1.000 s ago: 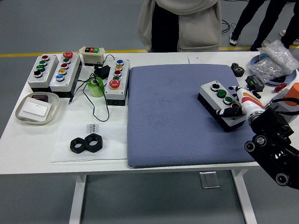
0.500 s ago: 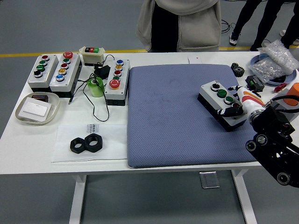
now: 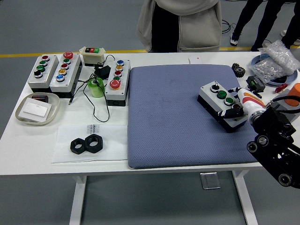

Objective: Pick up the button,place it on the desk,press the button,press the button

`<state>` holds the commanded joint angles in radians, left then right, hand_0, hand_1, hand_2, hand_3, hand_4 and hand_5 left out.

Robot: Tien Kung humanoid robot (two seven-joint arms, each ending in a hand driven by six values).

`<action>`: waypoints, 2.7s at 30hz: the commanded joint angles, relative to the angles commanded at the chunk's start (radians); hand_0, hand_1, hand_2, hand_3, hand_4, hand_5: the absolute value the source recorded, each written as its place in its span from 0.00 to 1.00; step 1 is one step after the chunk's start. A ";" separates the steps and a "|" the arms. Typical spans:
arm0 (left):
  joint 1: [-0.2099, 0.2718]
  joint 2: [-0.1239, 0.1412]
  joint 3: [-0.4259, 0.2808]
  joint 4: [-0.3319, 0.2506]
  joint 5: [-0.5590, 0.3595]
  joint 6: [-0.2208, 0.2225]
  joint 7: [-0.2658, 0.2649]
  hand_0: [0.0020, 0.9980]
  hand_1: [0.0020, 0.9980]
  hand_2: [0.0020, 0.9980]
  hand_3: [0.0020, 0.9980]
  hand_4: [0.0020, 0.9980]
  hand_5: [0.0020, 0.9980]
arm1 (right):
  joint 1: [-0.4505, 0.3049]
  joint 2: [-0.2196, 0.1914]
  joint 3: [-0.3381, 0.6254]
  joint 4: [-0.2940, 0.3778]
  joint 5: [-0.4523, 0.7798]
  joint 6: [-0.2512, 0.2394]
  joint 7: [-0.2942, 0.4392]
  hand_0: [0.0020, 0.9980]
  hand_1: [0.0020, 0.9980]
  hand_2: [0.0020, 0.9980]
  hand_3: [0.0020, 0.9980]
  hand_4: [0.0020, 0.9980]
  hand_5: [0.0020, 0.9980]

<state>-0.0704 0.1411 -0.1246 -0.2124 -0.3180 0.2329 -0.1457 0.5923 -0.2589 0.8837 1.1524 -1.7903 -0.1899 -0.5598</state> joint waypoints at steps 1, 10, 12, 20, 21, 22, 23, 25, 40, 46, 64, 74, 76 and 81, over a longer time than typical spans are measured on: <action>-0.001 0.000 0.001 0.000 -0.001 0.000 0.000 0.70 0.83 0.89 0.83 0.64 1.00 | 0.002 -0.002 -0.002 0.001 0.000 0.001 0.000 0.71 0.54 0.57 0.76 0.96 0.17; -0.002 0.000 0.003 0.001 -0.006 0.000 -0.001 0.70 0.83 0.89 0.83 0.64 1.00 | 0.011 -0.032 -0.039 0.007 0.008 0.018 0.005 0.55 0.51 0.54 0.75 0.97 0.19; -0.004 -0.001 0.005 0.000 -0.009 -0.001 -0.002 0.70 0.83 0.89 0.83 0.64 1.00 | 0.015 -0.043 -0.050 0.010 0.011 0.020 0.008 0.49 0.50 0.53 0.75 0.97 0.19; -0.007 -0.001 0.007 0.001 -0.013 -0.001 -0.002 0.70 0.83 0.89 0.83 0.64 1.00 | 0.028 -0.086 -0.105 0.025 0.024 0.030 0.026 0.45 0.49 0.53 0.74 0.96 0.18; -0.008 -0.001 0.008 0.001 -0.016 -0.001 -0.003 0.70 0.83 0.89 0.83 0.64 1.00 | 0.029 -0.091 -0.113 0.027 0.025 0.031 0.028 0.45 0.49 0.53 0.74 0.96 0.18; -0.008 -0.001 0.009 0.001 -0.017 -0.001 -0.003 0.70 0.83 0.89 0.83 0.64 1.00 | 0.030 -0.094 -0.116 0.027 0.026 0.031 0.029 0.45 0.49 0.53 0.74 0.96 0.18; -0.008 -0.001 0.008 0.001 -0.016 -0.001 -0.003 0.70 0.83 0.89 0.83 0.64 1.00 | 0.031 -0.096 -0.119 0.028 0.026 0.032 0.031 0.44 0.48 0.52 0.74 0.95 0.16; -0.009 -0.002 0.008 0.001 -0.016 -0.001 -0.003 0.70 0.83 0.89 0.83 0.64 1.00 | 0.032 -0.103 -0.127 0.032 0.028 0.033 0.035 0.44 0.48 0.52 0.74 0.95 0.16; -0.002 -0.003 -0.003 0.000 0.001 0.000 0.002 0.70 0.83 0.89 0.83 0.64 1.00 | 0.031 -0.146 -0.182 0.072 0.018 0.042 0.080 0.43 0.48 0.52 0.73 0.94 0.15; -0.003 -0.003 -0.003 0.002 0.000 0.000 0.002 0.70 0.83 0.89 0.83 0.64 1.00 | 0.037 -0.168 -0.202 0.094 0.017 0.053 0.107 0.43 0.48 0.52 0.73 0.94 0.15; -0.006 -0.002 0.002 0.003 -0.009 -0.001 0.001 0.70 0.83 0.89 0.83 0.64 1.00 | 0.065 -0.251 -0.266 0.131 0.043 0.145 0.277 0.45 0.49 0.52 0.73 0.91 0.11; -0.008 -0.002 0.002 0.004 -0.009 -0.001 0.000 0.70 0.83 0.89 0.83 0.64 1.00 | 0.080 -0.289 -0.289 0.141 0.009 0.173 0.354 0.45 0.49 0.52 0.73 0.90 0.10; -0.010 -0.002 0.001 0.004 -0.007 -0.001 0.000 0.70 0.83 0.89 0.83 0.64 1.00 | 0.083 -0.298 -0.295 0.143 0.004 0.180 0.372 0.45 0.49 0.52 0.73 0.90 0.10; -0.015 -0.003 0.007 0.003 -0.016 -0.002 -0.002 0.70 0.83 0.89 0.83 0.64 1.00 | 0.095 -0.324 -0.310 0.147 0.002 0.188 0.417 0.46 0.49 0.52 0.73 0.90 0.09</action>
<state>-0.0852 0.1381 -0.1177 -0.2092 -0.3341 0.2313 -0.1477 0.6870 -0.5828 0.5733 1.2991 -1.7883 -0.0017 -0.1427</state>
